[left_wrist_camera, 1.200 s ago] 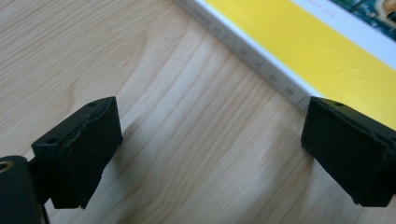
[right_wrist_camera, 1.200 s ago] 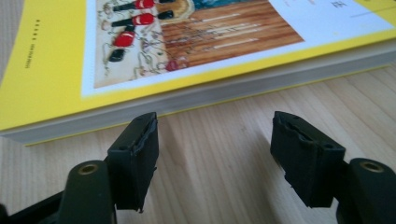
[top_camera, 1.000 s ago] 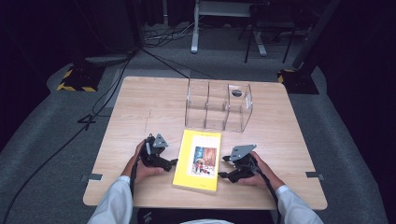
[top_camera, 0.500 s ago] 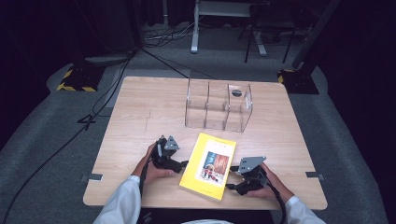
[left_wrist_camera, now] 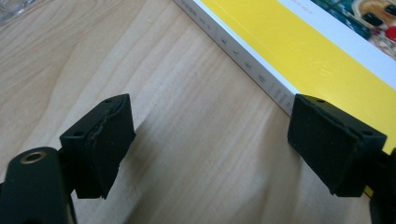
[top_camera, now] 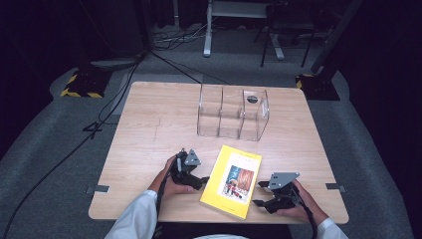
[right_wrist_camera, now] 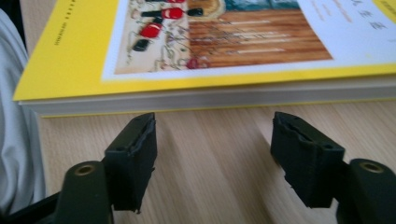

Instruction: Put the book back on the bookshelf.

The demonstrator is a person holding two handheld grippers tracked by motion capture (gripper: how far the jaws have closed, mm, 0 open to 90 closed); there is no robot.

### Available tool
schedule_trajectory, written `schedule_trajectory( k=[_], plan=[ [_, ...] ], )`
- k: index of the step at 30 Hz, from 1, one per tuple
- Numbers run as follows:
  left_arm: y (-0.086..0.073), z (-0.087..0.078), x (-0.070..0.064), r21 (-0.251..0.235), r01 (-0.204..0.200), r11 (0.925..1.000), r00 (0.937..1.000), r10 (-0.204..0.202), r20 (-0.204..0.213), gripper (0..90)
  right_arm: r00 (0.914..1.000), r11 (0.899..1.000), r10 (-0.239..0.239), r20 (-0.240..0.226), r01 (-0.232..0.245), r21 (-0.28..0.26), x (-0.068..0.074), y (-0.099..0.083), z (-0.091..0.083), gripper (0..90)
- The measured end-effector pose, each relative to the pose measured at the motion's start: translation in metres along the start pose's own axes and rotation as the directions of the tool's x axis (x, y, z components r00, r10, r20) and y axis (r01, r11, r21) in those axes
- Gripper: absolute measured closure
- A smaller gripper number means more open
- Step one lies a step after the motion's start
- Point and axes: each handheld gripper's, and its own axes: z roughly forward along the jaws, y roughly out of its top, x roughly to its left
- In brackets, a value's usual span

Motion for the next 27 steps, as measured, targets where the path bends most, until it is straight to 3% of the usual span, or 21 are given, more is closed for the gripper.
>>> schedule_trajectory(
  k=[5, 11, 15, 17, 20, 24, 27],
  plan=[
    [-0.012, -0.011, -0.007, 0.0, -0.017, 0.9998, 0.9997, 0.017, 0.015, 15.4, 0.9989, 0.998, 0.042, 0.021, -0.043, 0.037, -0.012, 0.002, -0.005, 46.8],
    [-0.029, -0.027, -0.014, 0.0, -0.009, 1.0, 0.9999, 0.009, 0.008, 15.4, 0.9996, 0.989, 0.027, 0.004, -0.028, 0.145, -0.02, 0.023, 0.002, 57.2],
    [-0.034, -0.031, -0.019, 0.001, -0.01, 0.9999, 0.9999, 0.01, 0.011, 15.4, 0.9998, 0.97, 0.015, -0.013, -0.012, 0.244, -0.023, 0.037, 0.005, 64.6],
    [-0.034, -0.031, -0.019, 0.001, -0.011, 0.9999, 0.9999, 0.011, 0.01, 15.0, 0.9995, 0.951, 0.021, -0.025, -0.012, 0.308, -0.026, 0.046, 0.008, 69.2],
    [-0.031, -0.028, -0.019, 0.004, -0.019, 0.9998, 0.9996, 0.019, 0.02, 14.1, 0.9996, 0.945, 0.025, -0.014, -0.019, 0.326, -0.026, 0.05, 0.011, 69.8],
    [-0.028, -0.026, -0.021, 0.004, -0.019, 0.9998, 0.9997, 0.018, 0.019, 13.8, 0.9997, 0.95, 0.021, -0.014, -0.015, 0.31, -0.026, 0.049, 0.011, 71.4],
    [-0.027, -0.024, -0.022, 0.004, -0.021, 0.9998, 0.9995, 0.021, 0.022, 13.8, 0.9996, 0.96, 0.027, -0.01, -0.023, 0.279, -0.024, 0.045, 0.009, 75.8]
  ],
)
